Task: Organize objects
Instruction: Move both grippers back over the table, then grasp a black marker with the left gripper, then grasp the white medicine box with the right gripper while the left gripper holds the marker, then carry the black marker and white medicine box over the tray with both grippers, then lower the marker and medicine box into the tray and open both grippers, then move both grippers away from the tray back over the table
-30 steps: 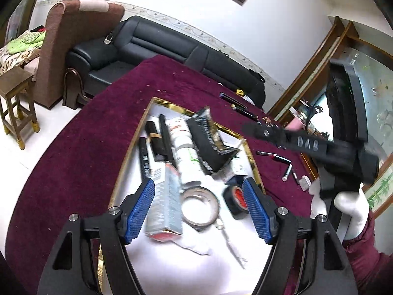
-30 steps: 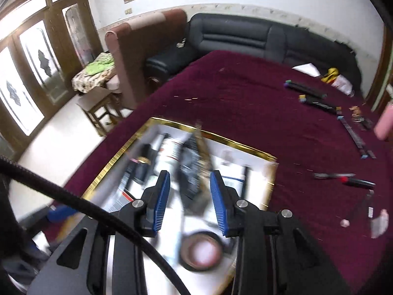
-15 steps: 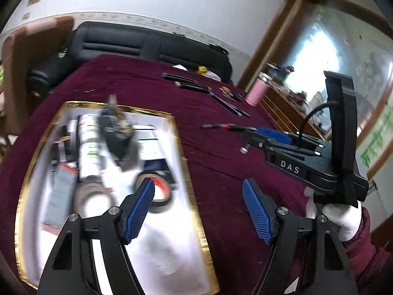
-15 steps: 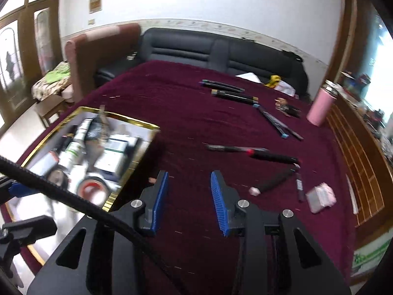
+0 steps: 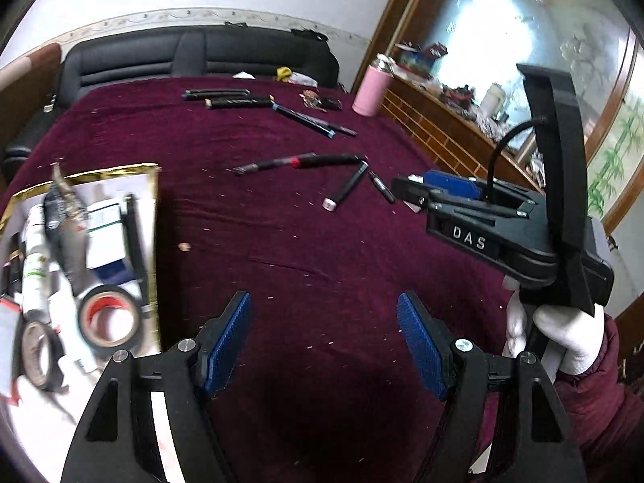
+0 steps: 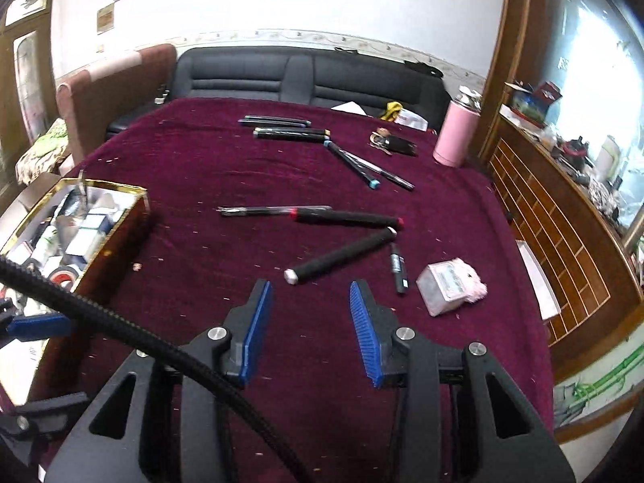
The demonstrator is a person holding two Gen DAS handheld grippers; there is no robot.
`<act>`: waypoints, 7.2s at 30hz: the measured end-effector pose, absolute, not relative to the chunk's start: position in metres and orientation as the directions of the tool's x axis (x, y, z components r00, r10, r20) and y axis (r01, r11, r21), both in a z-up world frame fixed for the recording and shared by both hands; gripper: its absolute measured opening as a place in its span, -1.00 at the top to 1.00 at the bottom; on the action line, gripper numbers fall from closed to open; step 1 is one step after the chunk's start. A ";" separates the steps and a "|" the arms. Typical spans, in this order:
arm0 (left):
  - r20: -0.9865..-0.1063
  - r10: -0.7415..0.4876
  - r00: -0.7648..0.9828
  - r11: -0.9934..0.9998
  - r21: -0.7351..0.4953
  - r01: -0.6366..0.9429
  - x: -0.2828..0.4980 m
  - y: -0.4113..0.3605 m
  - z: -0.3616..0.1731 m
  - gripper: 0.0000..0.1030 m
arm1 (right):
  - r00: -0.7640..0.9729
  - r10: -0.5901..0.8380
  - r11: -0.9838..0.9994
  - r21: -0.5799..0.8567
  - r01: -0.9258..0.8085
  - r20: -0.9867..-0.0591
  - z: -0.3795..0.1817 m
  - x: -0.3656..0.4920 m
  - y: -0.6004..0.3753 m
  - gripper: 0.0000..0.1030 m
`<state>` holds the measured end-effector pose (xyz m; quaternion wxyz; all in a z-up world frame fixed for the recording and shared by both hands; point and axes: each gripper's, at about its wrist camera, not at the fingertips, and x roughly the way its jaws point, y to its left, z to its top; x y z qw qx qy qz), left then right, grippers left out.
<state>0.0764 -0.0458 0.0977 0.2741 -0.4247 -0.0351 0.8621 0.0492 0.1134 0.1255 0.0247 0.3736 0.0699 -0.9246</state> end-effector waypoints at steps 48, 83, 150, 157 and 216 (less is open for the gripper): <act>-0.844 0.384 -0.373 -0.677 0.018 -0.736 -0.082 0.155 0.030 0.78 | -0.693 -0.037 -0.949 0.243 -0.202 -0.720 0.066 -0.022 0.295 0.14; -0.810 0.428 -0.402 -0.853 -0.214 -0.476 0.020 0.001 0.029 0.78 | -0.686 0.153 -0.982 -0.033 -0.185 -0.712 0.055 -0.027 0.255 -0.15; -0.648 0.326 -0.688 -0.926 -0.364 -0.097 0.103 -0.250 0.073 0.77 | -0.444 -0.569 -0.821 0.454 0.345 -0.692 0.098 0.028 0.063 0.37; -0.673 0.281 -0.684 -0.928 -0.372 -0.015 0.109 -0.286 0.052 0.77 | -0.314 -0.620 -0.758 0.444 0.479 -0.719 0.088 0.039 -0.037 0.36; -0.408 0.812 -0.418 -0.576 -0.675 -0.462 0.038 -0.098 0.140 -0.96 | -0.644 -0.122 -0.972 0.221 -0.076 -0.755 0.100 0.034 0.255 0.04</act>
